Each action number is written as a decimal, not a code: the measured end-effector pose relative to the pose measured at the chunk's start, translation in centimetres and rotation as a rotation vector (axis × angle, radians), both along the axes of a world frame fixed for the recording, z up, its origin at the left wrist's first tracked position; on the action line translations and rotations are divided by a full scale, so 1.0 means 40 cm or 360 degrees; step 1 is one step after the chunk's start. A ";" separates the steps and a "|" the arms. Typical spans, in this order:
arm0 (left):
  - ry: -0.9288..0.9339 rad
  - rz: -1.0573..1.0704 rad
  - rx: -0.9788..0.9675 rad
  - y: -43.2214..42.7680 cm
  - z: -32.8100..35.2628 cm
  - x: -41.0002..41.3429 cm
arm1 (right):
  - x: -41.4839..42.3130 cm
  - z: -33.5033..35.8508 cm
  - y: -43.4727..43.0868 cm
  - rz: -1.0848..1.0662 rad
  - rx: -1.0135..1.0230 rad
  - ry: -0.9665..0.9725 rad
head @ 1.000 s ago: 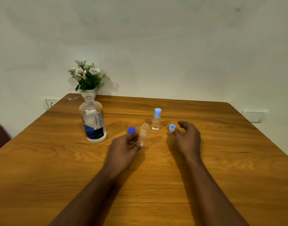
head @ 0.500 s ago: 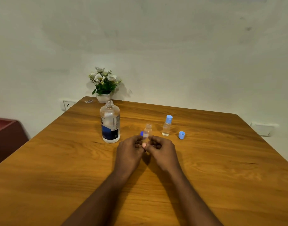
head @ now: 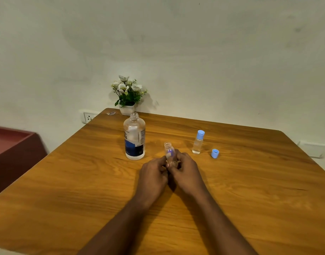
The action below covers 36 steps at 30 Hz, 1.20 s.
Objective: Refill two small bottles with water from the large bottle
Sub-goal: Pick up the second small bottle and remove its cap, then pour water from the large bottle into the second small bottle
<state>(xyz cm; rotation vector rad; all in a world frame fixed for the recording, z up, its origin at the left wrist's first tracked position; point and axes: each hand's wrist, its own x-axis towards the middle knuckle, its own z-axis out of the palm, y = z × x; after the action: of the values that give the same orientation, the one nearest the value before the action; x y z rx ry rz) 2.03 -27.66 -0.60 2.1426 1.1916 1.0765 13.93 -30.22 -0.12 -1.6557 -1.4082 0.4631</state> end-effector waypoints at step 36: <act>-0.0342 0.0393 -0.0307 0.188 0.002 -0.142 | -0.013 -0.006 0.041 -0.0011 0.0096 -0.0020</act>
<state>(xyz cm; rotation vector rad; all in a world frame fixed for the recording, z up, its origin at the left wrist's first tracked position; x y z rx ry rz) -3.66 -20.13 -0.52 1.7205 1.4183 1.2063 13.39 -28.60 -0.38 -1.6170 -1.4117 0.4030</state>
